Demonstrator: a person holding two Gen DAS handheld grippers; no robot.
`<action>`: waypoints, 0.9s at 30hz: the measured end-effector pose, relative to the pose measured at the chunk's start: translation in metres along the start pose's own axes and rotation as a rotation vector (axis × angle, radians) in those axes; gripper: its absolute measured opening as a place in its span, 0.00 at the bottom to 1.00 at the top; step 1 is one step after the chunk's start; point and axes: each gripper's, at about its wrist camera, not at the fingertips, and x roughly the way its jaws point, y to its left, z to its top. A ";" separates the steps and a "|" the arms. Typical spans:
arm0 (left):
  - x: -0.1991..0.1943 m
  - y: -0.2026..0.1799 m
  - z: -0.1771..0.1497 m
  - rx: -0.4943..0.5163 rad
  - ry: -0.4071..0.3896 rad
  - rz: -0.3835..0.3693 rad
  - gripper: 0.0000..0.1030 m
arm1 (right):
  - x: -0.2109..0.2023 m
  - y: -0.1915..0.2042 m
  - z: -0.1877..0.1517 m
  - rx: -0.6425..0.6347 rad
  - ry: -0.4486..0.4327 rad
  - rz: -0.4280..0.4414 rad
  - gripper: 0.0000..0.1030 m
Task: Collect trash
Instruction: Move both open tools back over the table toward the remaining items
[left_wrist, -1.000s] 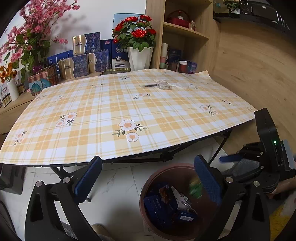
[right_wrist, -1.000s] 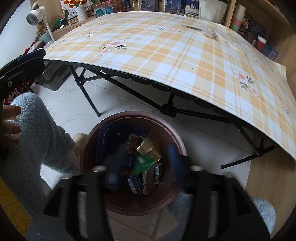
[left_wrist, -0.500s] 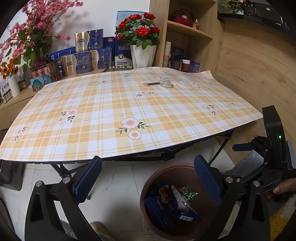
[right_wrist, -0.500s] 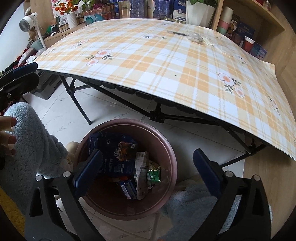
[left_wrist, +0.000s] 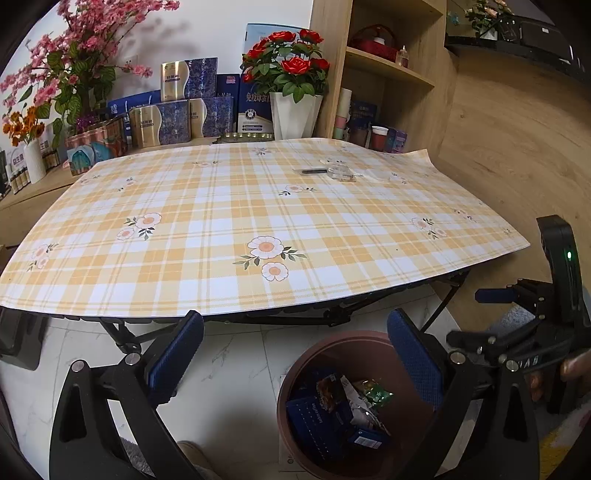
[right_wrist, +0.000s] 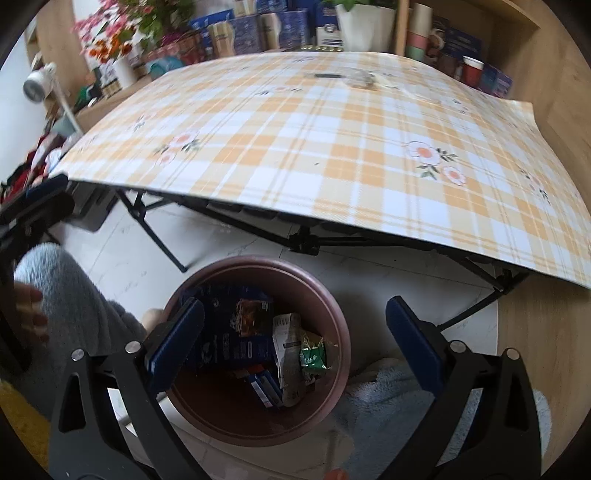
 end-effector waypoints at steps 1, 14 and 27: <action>0.001 0.000 0.000 0.001 0.005 -0.004 0.94 | -0.002 -0.005 0.001 0.028 -0.006 0.013 0.94; 0.023 0.005 0.013 -0.048 0.107 -0.002 0.94 | -0.017 -0.071 0.031 0.267 -0.141 0.134 0.94; 0.049 0.018 0.081 -0.087 0.071 0.033 0.94 | 0.021 -0.154 0.154 0.128 -0.203 -0.052 0.94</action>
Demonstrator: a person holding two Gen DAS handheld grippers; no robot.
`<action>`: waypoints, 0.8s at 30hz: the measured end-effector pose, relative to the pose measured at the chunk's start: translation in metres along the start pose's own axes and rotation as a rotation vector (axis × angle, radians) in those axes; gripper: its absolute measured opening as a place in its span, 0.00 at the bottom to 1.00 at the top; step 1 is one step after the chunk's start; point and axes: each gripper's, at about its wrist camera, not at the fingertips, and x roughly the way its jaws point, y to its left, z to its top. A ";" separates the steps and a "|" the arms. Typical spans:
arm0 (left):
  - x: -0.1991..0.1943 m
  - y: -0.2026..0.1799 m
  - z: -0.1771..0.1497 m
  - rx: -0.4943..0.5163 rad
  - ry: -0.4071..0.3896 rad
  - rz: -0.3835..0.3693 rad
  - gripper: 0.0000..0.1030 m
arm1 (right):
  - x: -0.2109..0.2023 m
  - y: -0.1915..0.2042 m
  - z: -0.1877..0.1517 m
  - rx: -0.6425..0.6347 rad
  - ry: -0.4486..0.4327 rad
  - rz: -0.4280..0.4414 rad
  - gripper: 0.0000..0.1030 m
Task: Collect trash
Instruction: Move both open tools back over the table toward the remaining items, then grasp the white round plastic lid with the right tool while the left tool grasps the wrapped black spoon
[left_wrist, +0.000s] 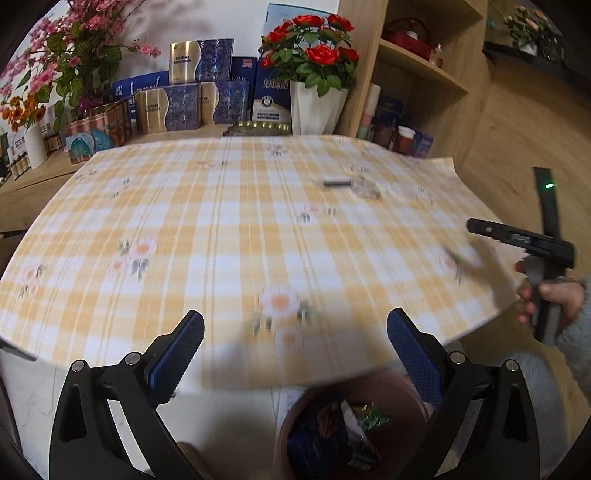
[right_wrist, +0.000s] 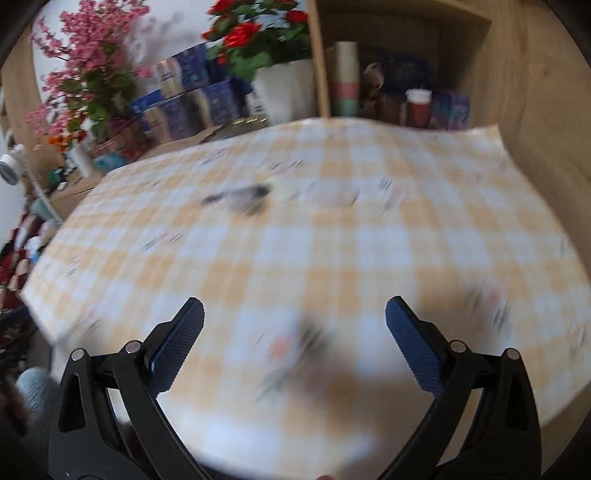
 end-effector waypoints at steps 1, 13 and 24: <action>0.003 0.001 0.010 -0.006 -0.010 -0.001 0.94 | 0.013 -0.006 0.013 -0.012 -0.002 -0.022 0.94; 0.050 0.007 0.076 -0.111 -0.037 -0.051 0.88 | 0.124 -0.024 0.081 -0.101 0.148 -0.097 0.93; 0.083 -0.014 0.086 -0.062 0.011 -0.082 0.84 | 0.164 -0.026 0.095 -0.097 0.202 -0.048 0.75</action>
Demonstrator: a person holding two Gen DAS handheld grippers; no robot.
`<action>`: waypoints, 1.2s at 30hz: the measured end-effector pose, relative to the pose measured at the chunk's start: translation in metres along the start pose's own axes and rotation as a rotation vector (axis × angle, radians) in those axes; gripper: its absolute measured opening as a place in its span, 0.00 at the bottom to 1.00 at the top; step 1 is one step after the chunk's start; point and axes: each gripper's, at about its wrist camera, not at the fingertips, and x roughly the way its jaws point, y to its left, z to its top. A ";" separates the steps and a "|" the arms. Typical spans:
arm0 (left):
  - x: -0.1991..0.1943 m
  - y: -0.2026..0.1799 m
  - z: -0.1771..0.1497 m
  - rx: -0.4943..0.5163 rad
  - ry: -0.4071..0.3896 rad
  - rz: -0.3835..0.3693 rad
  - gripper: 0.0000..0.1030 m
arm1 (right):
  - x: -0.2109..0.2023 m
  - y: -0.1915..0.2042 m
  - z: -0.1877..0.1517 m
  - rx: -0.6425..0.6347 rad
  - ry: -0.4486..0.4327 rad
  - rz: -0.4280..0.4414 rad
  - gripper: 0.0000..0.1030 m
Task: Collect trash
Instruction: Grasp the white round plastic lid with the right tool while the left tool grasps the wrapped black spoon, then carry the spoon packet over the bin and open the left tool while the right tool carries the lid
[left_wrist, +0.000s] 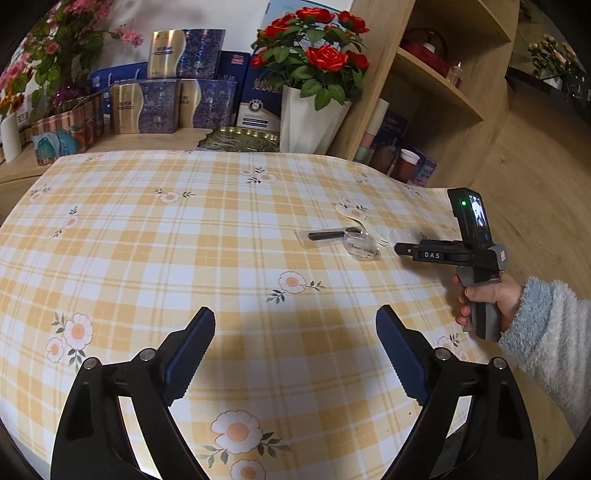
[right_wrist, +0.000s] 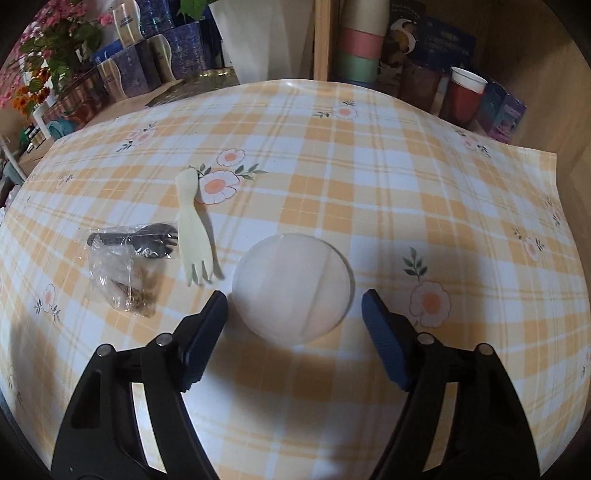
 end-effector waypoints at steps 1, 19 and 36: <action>0.002 -0.002 0.001 0.007 0.003 -0.002 0.84 | 0.001 0.000 0.000 0.004 -0.006 0.001 0.75; 0.114 -0.073 0.042 0.070 0.127 -0.103 0.57 | -0.054 0.028 -0.029 -0.073 -0.307 -0.022 0.64; 0.184 -0.087 0.061 0.034 0.191 -0.049 0.20 | -0.052 -0.024 -0.030 0.200 -0.315 0.029 0.64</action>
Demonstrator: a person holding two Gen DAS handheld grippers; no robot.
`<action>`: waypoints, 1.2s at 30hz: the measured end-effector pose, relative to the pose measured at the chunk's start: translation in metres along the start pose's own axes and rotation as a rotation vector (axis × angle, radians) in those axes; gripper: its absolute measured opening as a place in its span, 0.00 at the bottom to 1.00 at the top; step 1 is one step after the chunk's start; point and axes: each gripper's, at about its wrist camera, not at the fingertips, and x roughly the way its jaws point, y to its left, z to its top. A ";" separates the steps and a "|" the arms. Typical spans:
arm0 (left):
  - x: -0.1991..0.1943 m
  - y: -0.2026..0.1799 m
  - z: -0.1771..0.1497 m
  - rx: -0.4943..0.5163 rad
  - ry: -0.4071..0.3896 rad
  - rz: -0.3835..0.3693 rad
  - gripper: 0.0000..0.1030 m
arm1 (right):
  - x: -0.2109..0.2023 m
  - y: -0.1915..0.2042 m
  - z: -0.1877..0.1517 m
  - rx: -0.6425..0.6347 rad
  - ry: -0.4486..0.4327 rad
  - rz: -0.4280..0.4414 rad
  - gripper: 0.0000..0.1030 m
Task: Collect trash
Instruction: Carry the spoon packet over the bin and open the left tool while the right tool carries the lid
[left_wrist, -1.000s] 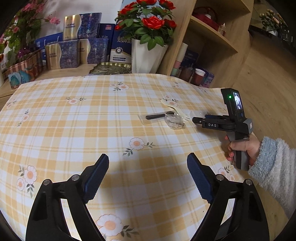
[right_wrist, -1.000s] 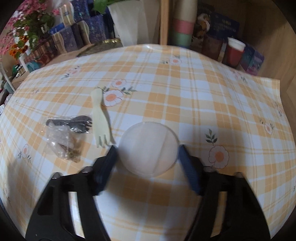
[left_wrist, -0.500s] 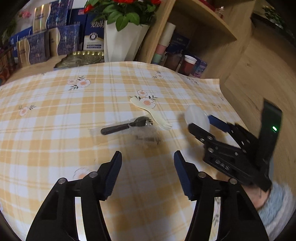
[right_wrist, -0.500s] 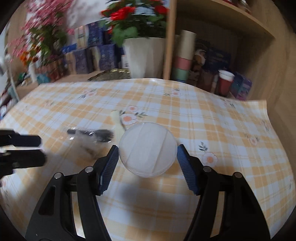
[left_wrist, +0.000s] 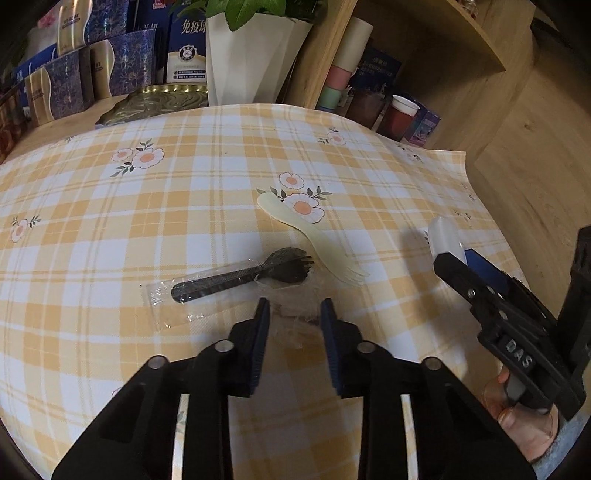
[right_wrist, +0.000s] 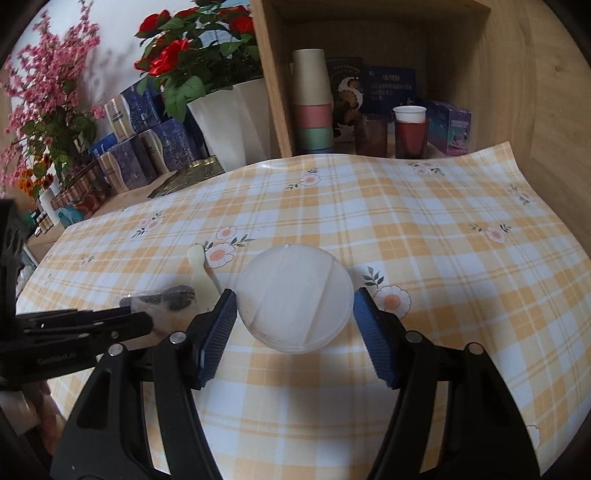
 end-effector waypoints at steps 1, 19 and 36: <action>-0.004 0.000 -0.003 0.005 -0.001 -0.013 0.17 | 0.000 -0.001 0.000 0.005 0.000 0.001 0.64; -0.172 0.024 -0.090 0.074 -0.111 -0.068 0.15 | -0.058 0.052 -0.012 -0.162 -0.001 -0.009 0.64; -0.247 0.026 -0.234 0.188 -0.046 -0.109 0.15 | -0.224 0.118 -0.168 -0.129 0.036 0.170 0.64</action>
